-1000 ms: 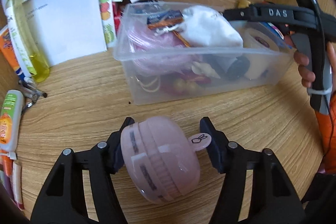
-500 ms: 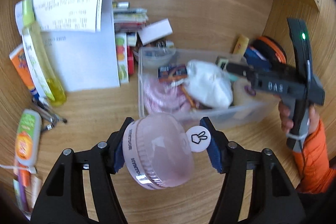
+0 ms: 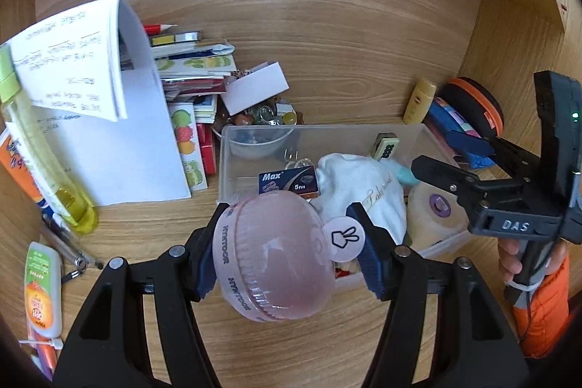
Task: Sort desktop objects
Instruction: 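Lower the compact and teal cylinder into the clear box and open both grippers, then withdraw both grippers from the clear box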
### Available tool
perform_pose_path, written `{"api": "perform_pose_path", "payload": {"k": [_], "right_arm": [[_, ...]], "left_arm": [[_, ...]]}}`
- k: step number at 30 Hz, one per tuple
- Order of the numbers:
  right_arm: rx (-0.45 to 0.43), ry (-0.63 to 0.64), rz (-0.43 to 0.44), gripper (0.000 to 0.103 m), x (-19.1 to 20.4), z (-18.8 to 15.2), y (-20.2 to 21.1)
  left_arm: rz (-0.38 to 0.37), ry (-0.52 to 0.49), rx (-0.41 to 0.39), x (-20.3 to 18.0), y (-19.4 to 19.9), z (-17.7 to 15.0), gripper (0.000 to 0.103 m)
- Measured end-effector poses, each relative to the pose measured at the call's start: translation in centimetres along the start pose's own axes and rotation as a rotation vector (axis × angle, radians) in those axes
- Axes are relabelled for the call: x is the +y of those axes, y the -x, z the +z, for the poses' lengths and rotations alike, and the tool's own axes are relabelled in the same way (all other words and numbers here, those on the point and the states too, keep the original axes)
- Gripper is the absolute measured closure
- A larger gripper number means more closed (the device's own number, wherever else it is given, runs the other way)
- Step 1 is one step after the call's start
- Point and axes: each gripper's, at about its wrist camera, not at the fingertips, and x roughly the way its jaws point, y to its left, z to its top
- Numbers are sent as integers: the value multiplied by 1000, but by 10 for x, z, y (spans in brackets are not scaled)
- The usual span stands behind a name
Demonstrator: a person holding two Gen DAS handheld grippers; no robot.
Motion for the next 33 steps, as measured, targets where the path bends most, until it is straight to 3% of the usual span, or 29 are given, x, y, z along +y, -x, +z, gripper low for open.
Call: {"api": "perform_pose_path", "payload": {"k": [7, 10, 15, 17, 19, 24, 33], "right_arm": [[6, 7, 9, 10, 3, -1, 1], [5, 14, 9, 10, 5, -2, 2], [2, 33, -4, 10, 8, 1, 8], [-7, 46, -12, 10, 10, 1, 15], [-20, 58, -23, 10, 12, 1, 23], [-42, 64, -38, 2, 17, -4, 39], [-61, 99, -83, 2, 34, -26, 65]], "left_arm": [[21, -41, 5, -8, -10, 5, 38], [29, -44, -29, -10, -5, 9, 29], [46, -46, -73, -12, 10, 12, 21], [74, -59, -106, -15, 18, 9, 9], [93, -74, -139, -17, 27, 6, 3], [131, -81, -174, -20, 39, -8, 2], [151, -69, -205, -23, 56, -38, 2]]}}
